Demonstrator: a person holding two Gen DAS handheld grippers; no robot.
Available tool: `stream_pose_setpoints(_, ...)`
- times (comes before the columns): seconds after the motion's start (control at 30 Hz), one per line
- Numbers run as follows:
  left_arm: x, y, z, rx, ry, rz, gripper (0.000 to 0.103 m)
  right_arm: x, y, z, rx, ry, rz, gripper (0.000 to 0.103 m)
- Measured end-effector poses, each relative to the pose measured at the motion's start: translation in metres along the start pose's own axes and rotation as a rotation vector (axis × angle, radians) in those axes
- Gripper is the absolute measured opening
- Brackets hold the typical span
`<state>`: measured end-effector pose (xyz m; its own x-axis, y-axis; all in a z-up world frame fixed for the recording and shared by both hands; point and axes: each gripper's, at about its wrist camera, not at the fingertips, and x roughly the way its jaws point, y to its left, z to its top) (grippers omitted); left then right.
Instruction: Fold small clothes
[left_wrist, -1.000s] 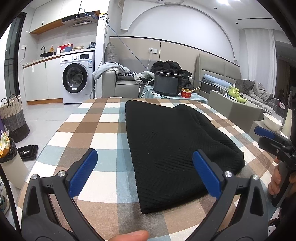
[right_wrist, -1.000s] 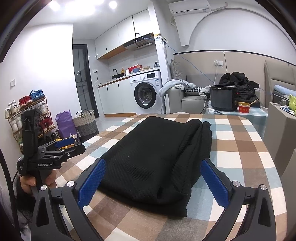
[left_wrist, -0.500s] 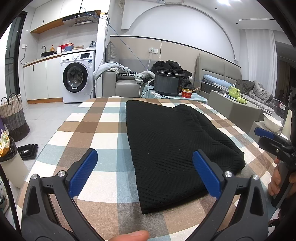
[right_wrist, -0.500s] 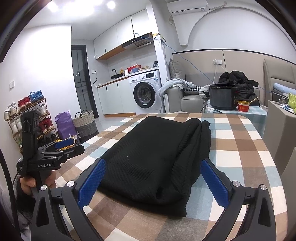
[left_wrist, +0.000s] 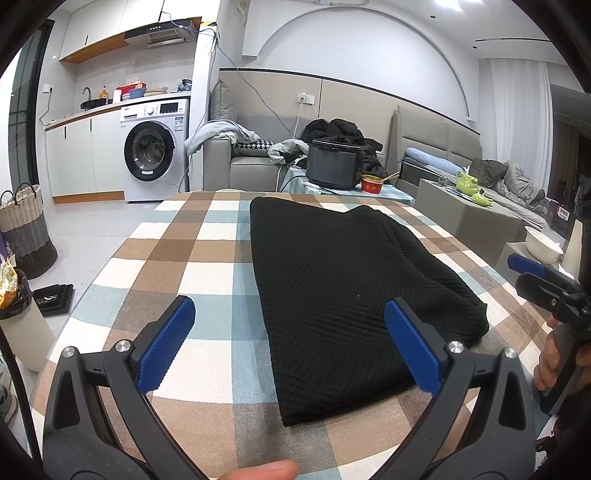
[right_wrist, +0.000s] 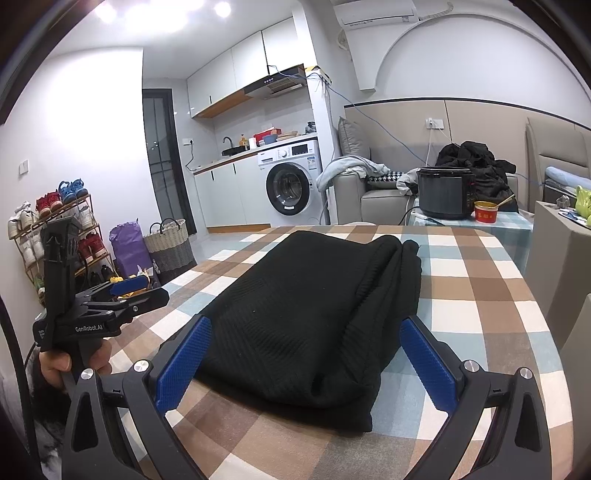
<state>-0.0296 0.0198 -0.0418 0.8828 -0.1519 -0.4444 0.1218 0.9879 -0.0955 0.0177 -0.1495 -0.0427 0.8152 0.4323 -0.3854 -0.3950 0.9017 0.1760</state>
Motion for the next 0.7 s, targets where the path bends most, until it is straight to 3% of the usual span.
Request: stream_pose_setpoints(0.7, 0.0016, -0.0017, -0.0051, -0.005, -0.002, -0.004, 0.102, 0.0011, -0.0004, 0.0006, -0.005, 0.001, 0.001, 0.103)
